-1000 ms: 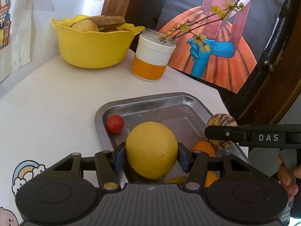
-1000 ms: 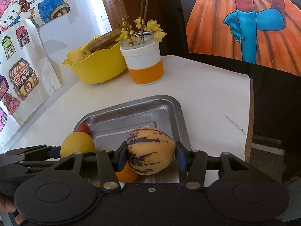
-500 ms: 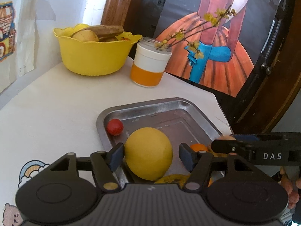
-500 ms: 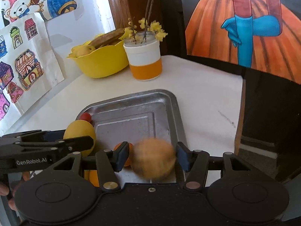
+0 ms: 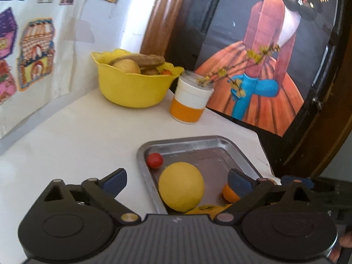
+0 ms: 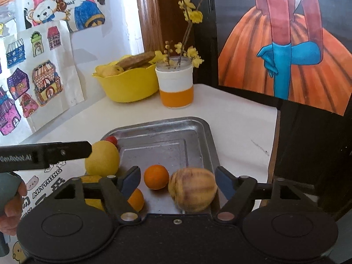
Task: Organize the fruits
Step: 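Withdraw both open tools back from the tray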
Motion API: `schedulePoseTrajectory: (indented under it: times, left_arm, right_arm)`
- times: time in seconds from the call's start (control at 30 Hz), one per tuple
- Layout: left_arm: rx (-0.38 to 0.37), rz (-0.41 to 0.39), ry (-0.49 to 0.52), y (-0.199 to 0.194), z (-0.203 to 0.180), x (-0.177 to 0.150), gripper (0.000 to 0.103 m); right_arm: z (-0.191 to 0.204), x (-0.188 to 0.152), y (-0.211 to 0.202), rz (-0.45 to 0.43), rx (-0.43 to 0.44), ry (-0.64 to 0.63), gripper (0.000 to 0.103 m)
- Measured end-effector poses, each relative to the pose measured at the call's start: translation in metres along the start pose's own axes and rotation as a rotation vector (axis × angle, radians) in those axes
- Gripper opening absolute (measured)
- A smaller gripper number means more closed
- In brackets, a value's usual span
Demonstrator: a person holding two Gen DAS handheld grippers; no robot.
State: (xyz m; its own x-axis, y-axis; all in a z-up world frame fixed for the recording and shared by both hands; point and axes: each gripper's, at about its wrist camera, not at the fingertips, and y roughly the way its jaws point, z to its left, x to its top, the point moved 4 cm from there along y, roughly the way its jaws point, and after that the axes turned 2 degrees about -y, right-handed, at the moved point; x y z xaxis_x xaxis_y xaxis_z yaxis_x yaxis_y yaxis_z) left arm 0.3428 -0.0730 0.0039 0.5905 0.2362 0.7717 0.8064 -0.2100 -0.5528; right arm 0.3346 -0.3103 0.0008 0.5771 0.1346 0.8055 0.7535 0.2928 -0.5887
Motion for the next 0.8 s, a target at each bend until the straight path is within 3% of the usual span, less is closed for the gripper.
schedulePoseTrajectory:
  times: [0.53, 0.8]
  left_arm:
    - [0.084, -0.056, -0.004, -0.029, 0.011, -0.005, 0.102]
    - [0.100, -0.099, 0.003, -0.057, 0.009, -0.013, 0.102]
  right_arm:
    - [0.025, -0.009, -0.031, -0.163, -0.040, -0.028, 0.102]
    - [0.041, -0.018, -0.060, -0.229, -0.074, -0.020, 0.102]
